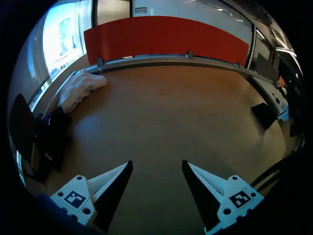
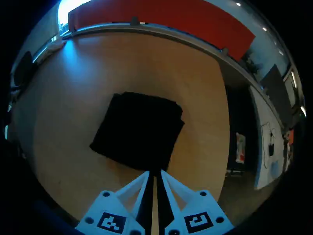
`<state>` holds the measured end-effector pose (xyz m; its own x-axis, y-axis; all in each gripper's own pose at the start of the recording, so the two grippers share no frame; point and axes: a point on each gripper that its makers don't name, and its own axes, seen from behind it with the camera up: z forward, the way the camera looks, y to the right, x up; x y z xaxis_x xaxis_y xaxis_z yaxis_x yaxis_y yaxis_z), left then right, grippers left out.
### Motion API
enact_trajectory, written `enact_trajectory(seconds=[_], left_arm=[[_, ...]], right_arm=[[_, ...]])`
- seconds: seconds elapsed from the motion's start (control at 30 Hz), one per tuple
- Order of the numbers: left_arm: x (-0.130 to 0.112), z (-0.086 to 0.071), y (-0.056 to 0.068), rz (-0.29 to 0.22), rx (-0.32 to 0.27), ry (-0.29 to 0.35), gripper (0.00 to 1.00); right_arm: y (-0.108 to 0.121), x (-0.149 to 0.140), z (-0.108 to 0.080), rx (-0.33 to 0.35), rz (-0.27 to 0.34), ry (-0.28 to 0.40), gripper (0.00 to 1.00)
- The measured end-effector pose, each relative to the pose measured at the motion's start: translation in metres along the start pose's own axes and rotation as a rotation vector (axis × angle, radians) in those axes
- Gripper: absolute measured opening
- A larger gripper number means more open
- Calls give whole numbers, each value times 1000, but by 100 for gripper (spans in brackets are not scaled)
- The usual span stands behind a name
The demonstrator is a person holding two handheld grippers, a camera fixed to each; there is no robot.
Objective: Fold towel
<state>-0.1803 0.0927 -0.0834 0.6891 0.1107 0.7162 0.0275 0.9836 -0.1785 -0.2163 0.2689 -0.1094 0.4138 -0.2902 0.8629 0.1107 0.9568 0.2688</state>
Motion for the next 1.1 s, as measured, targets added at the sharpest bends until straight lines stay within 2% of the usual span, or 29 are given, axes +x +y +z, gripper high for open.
enact_trajectory(seconds=[0.47,0.9,1.1], left_arm=[[-1,-3,-5,10,21,-6,93],[2,-4,-4,10,25,-3,93],[3,-5,-7,10,27,0,93]], right_arm=[[0,-23,37,-14,102,-43,5],[1,-25,38,-22,129,-33,5],[1,-27,33,-36,141,-25,11]])
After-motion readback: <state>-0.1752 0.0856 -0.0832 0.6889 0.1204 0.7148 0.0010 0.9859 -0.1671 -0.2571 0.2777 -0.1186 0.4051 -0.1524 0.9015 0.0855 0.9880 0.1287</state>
